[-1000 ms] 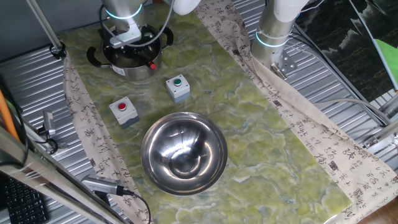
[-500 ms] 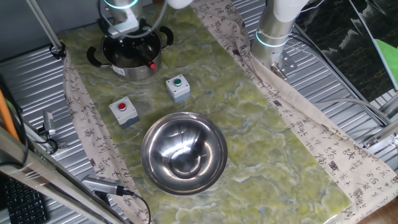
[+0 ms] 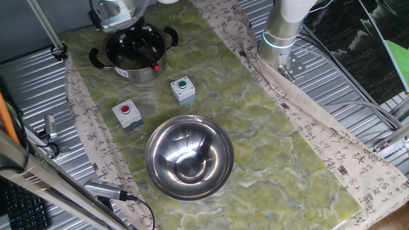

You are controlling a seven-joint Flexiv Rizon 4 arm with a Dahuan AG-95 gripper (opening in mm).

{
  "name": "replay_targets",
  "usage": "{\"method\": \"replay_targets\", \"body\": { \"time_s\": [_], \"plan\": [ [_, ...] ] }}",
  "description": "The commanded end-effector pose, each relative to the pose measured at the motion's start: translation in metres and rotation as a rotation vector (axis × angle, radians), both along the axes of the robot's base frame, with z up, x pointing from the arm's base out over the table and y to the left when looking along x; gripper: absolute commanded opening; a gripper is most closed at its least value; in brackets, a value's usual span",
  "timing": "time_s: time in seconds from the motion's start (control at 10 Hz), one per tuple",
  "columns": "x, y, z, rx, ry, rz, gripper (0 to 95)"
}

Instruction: Scoop water with a large spoon from one bowl to another

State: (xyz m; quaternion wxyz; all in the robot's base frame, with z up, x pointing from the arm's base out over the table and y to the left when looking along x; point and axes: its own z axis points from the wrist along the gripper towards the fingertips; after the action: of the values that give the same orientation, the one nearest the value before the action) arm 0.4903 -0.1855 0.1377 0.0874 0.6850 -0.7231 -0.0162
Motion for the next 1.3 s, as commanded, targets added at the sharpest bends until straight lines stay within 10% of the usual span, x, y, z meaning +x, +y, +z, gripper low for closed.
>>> {"method": "replay_targets", "body": {
  "time_s": [0.1, 0.7, 1.3],
  "plan": [
    [0.001, 0.005, -0.002, -0.009, 0.022, 0.042, 0.0],
    [0.006, 0.011, -0.009, 0.046, 0.108, 0.148, 0.0],
    [0.009, 0.018, -0.014, 0.024, 0.139, 0.153, 0.0]
  ]
}}
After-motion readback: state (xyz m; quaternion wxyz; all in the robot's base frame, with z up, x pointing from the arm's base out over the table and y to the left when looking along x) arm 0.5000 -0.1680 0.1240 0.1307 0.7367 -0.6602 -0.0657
